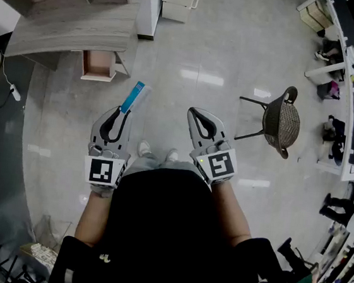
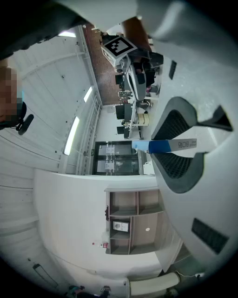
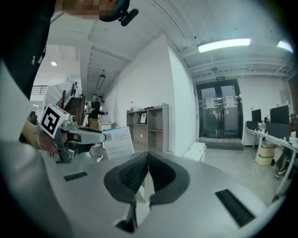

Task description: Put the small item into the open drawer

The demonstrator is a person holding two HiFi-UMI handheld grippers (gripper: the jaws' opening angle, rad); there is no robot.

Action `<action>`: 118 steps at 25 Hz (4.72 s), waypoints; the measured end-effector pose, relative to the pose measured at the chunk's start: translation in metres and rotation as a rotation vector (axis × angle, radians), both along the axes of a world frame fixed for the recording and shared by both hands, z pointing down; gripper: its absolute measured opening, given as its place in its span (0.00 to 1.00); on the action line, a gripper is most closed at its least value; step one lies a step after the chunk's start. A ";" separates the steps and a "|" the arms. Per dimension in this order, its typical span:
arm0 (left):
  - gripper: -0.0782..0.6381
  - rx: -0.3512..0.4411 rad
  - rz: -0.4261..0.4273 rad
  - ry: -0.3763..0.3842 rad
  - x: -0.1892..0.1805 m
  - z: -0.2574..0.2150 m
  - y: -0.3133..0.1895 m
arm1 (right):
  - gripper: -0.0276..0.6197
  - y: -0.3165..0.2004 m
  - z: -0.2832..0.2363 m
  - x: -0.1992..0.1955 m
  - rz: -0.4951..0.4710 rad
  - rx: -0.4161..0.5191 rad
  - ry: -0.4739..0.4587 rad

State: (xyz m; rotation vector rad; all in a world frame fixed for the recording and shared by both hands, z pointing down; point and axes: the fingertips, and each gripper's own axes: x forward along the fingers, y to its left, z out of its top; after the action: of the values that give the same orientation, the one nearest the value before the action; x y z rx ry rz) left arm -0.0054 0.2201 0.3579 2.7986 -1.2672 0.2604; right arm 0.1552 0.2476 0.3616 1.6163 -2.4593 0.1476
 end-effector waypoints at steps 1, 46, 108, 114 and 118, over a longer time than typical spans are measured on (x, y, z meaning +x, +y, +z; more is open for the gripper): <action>0.23 -0.002 0.002 0.000 -0.004 0.000 -0.003 | 0.06 -0.001 0.000 -0.003 0.001 0.001 0.004; 0.23 -0.105 -0.440 -0.059 -0.039 0.044 -0.235 | 0.06 -0.315 0.004 -0.044 -0.467 -0.068 -0.077; 0.24 -0.368 -0.272 -0.347 -0.181 0.377 -0.291 | 0.06 -0.354 0.094 -0.168 -0.404 -0.325 0.140; 0.24 -0.365 -0.279 -0.347 -0.177 0.368 -0.290 | 0.06 -0.355 0.094 -0.166 -0.414 -0.317 0.127; 0.24 -0.373 -0.305 -0.341 -0.177 0.357 -0.291 | 0.06 -0.355 0.089 -0.165 -0.425 -0.302 0.116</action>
State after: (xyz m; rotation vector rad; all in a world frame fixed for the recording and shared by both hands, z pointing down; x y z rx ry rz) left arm -0.1820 -0.0705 0.7146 2.2751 -1.4997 0.8806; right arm -0.0101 -0.1072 0.4510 0.9349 -2.4796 0.3307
